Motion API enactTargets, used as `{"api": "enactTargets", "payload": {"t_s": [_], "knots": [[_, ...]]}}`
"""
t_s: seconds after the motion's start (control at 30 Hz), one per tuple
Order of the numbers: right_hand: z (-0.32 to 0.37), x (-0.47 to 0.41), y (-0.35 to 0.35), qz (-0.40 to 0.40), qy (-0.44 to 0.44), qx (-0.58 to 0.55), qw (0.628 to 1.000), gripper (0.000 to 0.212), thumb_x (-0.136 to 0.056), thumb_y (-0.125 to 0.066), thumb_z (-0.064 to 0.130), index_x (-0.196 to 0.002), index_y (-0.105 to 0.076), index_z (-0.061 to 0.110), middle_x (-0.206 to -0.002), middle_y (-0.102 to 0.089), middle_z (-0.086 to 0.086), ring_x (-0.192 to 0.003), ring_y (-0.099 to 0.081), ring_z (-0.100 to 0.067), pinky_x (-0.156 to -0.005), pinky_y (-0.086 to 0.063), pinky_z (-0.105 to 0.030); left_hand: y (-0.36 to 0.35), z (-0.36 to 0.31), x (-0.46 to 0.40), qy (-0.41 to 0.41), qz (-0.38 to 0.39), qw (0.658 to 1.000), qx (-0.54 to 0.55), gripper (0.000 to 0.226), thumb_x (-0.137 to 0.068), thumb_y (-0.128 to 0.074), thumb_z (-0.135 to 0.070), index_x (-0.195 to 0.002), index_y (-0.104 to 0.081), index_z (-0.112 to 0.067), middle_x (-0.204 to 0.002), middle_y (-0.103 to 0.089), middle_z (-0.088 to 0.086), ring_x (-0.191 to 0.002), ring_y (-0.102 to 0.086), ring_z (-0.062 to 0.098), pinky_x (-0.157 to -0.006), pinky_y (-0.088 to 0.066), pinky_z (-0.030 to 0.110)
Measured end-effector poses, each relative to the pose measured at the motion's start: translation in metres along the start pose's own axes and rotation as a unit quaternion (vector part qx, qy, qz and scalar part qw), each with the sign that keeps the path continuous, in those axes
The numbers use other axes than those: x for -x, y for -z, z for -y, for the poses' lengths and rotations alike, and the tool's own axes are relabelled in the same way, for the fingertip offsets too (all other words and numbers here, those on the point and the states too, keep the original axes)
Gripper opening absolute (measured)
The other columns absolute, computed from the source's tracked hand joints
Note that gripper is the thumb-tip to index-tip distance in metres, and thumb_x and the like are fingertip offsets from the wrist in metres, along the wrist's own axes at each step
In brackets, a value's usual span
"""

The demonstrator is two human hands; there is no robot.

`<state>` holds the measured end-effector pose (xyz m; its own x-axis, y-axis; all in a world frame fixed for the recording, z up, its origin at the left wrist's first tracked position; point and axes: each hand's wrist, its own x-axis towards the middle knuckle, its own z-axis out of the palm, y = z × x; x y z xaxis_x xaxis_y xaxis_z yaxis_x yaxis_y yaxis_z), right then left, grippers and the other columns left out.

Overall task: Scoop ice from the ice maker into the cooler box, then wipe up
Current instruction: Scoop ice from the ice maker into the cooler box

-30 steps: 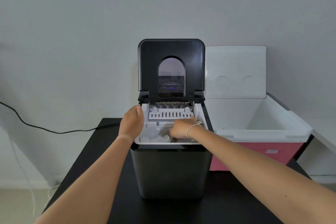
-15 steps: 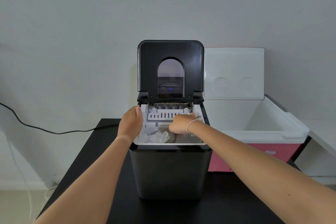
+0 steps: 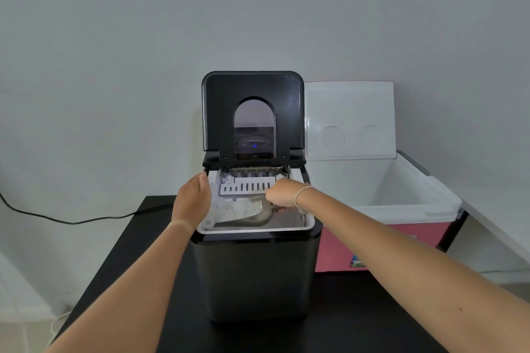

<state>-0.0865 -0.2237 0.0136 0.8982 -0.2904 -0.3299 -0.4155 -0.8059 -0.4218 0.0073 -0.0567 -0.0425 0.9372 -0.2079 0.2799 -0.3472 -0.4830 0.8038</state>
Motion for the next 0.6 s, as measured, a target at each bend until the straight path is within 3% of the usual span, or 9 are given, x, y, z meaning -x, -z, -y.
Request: {"api": "enactTargets", "payload": {"t_s": [0.2,0.43,0.6], "knots": [[-0.012,-0.001,0.007,-0.021,-0.01,-0.069,0.997,0.033,-0.084,-0.045,0.001,-0.053,-0.04,0.012,-0.057,-0.043,-0.002,-0.05,-0.037,-0.014,-0.049,-0.028,-0.023,-0.001,0.003,-0.001,0.015,-0.001,1.0,0.007,0.039,-0.097,-0.026,-0.023,-0.075,-0.043,0.003,-0.063,-0.044,0.009,-0.062,-0.04,0.021,-0.058,-0.032,0.033],[-0.033,-0.003,0.023,-0.091,-0.032,-0.113,0.989,0.032,-0.085,-0.045,0.015,-0.053,-0.041,0.014,-0.061,-0.053,-0.005,-0.058,-0.044,-0.02,-0.075,-0.033,-0.035,-0.001,0.004,-0.002,0.011,-0.001,1.0,0.0,0.036,-0.098,-0.026,-0.021,-0.075,-0.046,-0.001,-0.067,-0.048,0.015,-0.065,-0.042,0.024,-0.057,-0.032,0.033],[-0.057,0.0,0.046,-0.12,-0.036,-0.16,0.979,0.029,-0.086,-0.044,0.017,-0.059,-0.05,0.011,-0.058,-0.058,-0.003,-0.055,-0.046,-0.017,-0.07,-0.037,-0.032,-0.001,0.004,-0.003,0.006,0.0,1.0,-0.011,0.037,-0.097,-0.026,-0.019,-0.078,-0.046,0.005,-0.065,-0.048,0.013,-0.065,-0.043,0.025,-0.058,-0.032,0.033]]}}
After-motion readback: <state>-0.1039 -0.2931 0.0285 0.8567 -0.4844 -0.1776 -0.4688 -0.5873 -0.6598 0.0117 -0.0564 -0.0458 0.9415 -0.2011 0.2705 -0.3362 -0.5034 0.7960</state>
